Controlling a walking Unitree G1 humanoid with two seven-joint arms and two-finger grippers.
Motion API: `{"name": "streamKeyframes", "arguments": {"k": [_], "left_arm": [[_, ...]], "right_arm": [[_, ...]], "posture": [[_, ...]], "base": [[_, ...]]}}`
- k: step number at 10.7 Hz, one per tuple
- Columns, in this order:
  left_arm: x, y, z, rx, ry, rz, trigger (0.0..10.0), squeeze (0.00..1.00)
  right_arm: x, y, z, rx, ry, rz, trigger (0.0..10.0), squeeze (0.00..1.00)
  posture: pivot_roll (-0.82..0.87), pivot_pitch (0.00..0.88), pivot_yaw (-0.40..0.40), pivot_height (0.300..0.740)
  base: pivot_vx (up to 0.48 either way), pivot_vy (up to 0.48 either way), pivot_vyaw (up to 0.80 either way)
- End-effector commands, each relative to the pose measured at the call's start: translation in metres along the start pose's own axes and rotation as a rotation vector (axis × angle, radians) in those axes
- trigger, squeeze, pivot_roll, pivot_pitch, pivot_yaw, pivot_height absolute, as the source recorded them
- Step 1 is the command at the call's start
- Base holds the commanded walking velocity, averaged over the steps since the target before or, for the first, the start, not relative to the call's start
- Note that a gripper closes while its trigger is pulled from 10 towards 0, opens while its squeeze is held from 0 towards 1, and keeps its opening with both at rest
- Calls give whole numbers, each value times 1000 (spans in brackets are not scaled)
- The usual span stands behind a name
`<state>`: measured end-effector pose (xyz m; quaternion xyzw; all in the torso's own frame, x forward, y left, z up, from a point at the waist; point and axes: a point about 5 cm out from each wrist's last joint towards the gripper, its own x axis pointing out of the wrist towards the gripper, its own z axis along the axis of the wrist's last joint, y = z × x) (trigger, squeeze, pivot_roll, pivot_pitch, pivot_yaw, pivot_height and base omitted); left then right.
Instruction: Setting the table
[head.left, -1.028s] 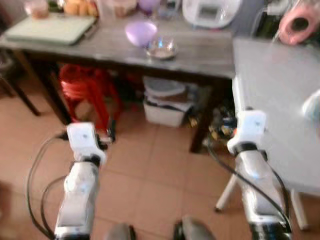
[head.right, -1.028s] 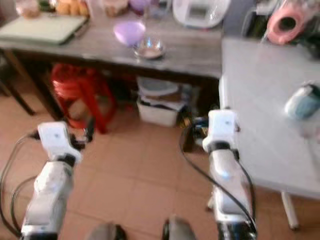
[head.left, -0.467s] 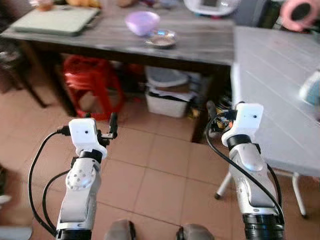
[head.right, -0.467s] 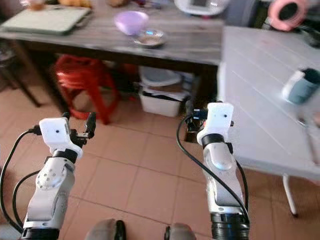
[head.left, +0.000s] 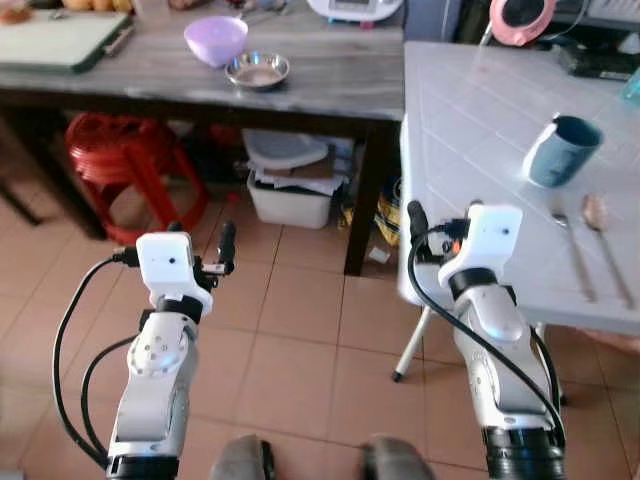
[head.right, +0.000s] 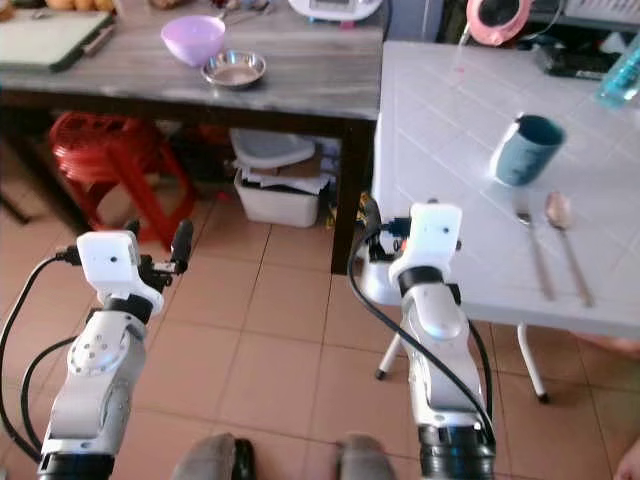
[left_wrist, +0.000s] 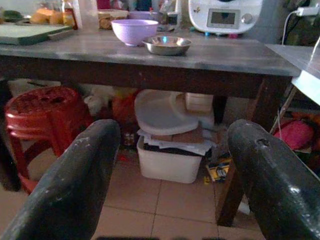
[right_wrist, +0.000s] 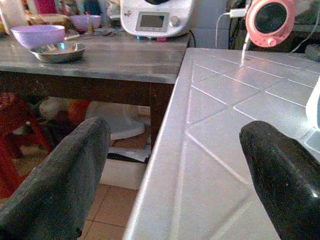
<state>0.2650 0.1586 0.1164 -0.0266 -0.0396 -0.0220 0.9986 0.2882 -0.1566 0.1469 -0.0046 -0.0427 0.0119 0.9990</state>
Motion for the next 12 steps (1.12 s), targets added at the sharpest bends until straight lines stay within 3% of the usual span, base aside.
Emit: {"name": "streamKeyframes", "arguments": {"k": [1, 3, 5, 8, 12], "left_arm": [[-1, -4, 1, -10, 0, -18, 10000, 0], [-1, -3, 1, 6, 3, -30, 10000, 0], [0, -4, 3, 2, 0, -49, 10000, 0], [-2, -5, 2, 6, 8, -76, 10000, 0], [-2, -6, 3, 5, 8, -76, 10000, 0]], "right_arm": [[0, -6, 4, -12, -21, -14, 10000, 0], [1, -6, 3, -9, -16, -26, 10000, 0], [6, -1, 6, -1, -27, -22, 10000, 0], [11, 3, 12, 8, -61, -22, 10000, 0], [16, 9, 12, 7, -62, -5, 10000, 0]], "posture": [[-50, 119, 31, 740], [-46, 121, 32, 740], [-40, 129, 40, 740], [-33, 137, 52, 740], [-28, 146, 53, 740]], "base": [[0, -472, 0], [0, -444, 0], [364, -308, 0], [480, 0, 0], [0, 0, 0]]}}
